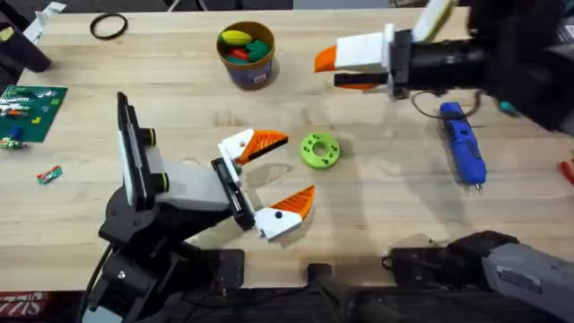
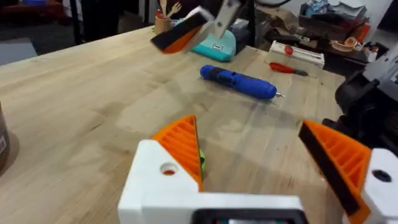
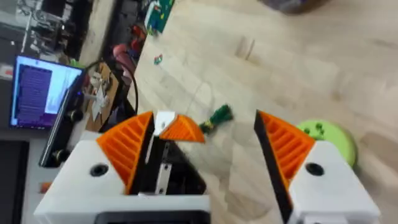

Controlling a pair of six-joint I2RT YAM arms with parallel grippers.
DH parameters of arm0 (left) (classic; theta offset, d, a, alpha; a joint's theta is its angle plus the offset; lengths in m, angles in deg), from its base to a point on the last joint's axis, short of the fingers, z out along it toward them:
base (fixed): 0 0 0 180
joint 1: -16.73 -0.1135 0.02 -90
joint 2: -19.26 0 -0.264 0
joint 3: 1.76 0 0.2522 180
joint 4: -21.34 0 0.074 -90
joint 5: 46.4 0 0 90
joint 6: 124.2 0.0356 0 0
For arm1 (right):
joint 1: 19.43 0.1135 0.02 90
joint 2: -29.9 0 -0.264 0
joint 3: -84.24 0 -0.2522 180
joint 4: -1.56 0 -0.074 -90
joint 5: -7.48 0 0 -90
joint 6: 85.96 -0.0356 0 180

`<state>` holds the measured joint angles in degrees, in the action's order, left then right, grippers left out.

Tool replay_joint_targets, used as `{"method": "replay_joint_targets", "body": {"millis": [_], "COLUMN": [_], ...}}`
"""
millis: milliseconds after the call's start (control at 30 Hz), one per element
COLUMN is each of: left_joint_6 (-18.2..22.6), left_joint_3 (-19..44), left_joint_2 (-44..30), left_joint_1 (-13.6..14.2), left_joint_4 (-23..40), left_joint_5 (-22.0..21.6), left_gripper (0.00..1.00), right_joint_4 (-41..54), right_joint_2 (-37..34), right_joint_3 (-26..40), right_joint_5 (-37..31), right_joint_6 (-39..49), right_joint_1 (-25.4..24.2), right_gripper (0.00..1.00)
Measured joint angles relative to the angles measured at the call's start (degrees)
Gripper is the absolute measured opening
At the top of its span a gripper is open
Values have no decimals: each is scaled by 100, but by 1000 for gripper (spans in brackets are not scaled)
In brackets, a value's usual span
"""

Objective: Pick up the gripper from the table and insert it into the empty holder that is missing its gripper. Then pick up a screw, insert it into the mounting hole, and use the screwdriver to tighten it. Finally, clean up the table by picking up the vegetable and placing it into the bucket.

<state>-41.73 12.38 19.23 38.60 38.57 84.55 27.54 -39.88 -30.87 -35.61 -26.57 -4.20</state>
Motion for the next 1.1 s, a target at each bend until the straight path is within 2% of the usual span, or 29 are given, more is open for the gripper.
{"method": "replay_joint_targets", "body": {"millis": [167,333,533,800,833,1000,1100], "left_joint_6": [0,0,0,0,0,0,0], "left_joint_3": [0,0,0,0,0,0,0], "left_joint_2": [0,0,0,0,0,0,-1], "left_joint_1": [0,0,0,0,0,0,0], "left_joint_4": [0,0,0,0,0,0,0], "left_joint_5": [-2,0,0,0,0,0,0], "left_gripper": [986,987,986,986,986,986,986], "right_joint_4": [1012,1425,982,163,48,-38,-25], "right_joint_2": [497,227,-485,-1319,-1384,-1572,-1584], "right_joint_3": [35,33,33,29,29,29,29], "right_joint_5": [-66,-80,184,1033,1132,1525,1672], "right_joint_6": [32,-146,-220,-387,-421,-615,-675], "right_joint_1": [183,650,1169,1219,1219,1219,1224], "right_gripper": [989,989,989,986,970,734,633]}}
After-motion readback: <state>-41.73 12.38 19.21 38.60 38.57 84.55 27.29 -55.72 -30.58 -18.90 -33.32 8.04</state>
